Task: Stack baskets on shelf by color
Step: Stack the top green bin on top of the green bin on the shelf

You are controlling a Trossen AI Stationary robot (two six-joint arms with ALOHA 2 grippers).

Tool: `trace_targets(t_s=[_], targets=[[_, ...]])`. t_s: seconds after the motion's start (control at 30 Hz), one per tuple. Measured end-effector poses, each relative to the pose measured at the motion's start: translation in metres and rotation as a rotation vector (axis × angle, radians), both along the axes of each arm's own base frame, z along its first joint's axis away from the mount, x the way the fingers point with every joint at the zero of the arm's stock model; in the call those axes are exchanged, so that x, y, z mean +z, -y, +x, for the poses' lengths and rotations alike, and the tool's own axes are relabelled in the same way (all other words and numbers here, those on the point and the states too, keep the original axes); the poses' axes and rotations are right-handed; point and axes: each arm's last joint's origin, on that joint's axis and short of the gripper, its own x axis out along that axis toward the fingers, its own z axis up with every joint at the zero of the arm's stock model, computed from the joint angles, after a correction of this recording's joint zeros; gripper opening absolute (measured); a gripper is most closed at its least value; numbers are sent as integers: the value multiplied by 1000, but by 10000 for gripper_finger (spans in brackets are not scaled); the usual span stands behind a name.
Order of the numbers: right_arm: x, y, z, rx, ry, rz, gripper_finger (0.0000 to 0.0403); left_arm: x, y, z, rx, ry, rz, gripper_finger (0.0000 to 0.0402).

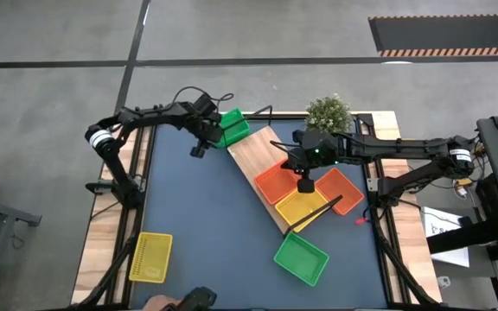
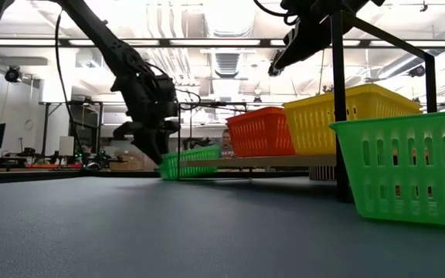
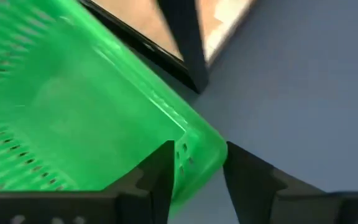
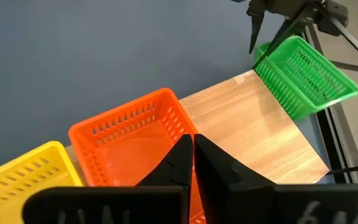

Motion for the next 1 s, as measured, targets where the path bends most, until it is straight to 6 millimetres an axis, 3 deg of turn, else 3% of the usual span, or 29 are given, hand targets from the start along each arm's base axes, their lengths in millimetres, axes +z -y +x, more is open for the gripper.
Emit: trace_targets(t_s=[0.2,0.4,0.73,1.0], targets=[[0,0,0,0,0,0,9,1,1,0,1,-49,62,23],[0,0,0,0,-1,1,9,35,8,-13,134,-132,238,4],[-1,0,-1,23,-15,-24,9,136,89,-43,151,177,361,2],[-3,0,-3,23,-41,-20,9,173,153,-49,44,415,394,1]])
